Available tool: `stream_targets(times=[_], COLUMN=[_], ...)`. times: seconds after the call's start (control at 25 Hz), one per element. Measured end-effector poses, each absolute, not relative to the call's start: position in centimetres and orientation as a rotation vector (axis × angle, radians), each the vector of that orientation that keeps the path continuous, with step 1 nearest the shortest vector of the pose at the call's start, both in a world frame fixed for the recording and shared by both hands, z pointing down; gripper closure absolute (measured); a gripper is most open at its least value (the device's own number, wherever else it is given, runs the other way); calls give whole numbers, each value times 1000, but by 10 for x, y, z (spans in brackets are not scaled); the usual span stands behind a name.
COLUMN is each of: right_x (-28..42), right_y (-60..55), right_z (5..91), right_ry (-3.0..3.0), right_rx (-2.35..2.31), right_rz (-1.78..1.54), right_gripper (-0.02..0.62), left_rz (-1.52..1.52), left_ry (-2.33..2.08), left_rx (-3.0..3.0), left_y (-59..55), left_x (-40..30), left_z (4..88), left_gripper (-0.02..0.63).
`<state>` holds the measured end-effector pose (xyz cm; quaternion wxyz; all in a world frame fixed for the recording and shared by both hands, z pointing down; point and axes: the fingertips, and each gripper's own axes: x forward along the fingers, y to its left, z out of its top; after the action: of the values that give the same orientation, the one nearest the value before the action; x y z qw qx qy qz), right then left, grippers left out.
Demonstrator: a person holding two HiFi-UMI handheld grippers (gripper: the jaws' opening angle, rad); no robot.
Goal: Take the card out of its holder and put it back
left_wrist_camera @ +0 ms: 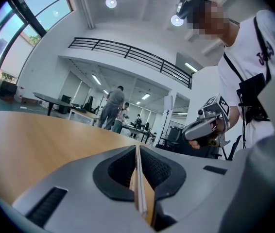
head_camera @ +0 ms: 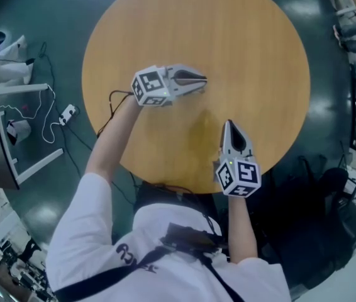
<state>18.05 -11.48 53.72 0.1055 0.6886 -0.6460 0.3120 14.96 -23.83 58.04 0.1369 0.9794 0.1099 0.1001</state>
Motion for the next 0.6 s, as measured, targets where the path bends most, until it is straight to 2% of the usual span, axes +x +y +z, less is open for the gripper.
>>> stream_targets(times=[0.6], right_x=[180], right_y=[-121], right_z=[524], right_ry=[-1998], right_rx=[2054], right_rz=[890], right_gripper=[578], left_rz=[379], left_ry=[367], left_rx=[2892], left_y=[-241], left_x=[150], left_z=[561], left_gripper=[577])
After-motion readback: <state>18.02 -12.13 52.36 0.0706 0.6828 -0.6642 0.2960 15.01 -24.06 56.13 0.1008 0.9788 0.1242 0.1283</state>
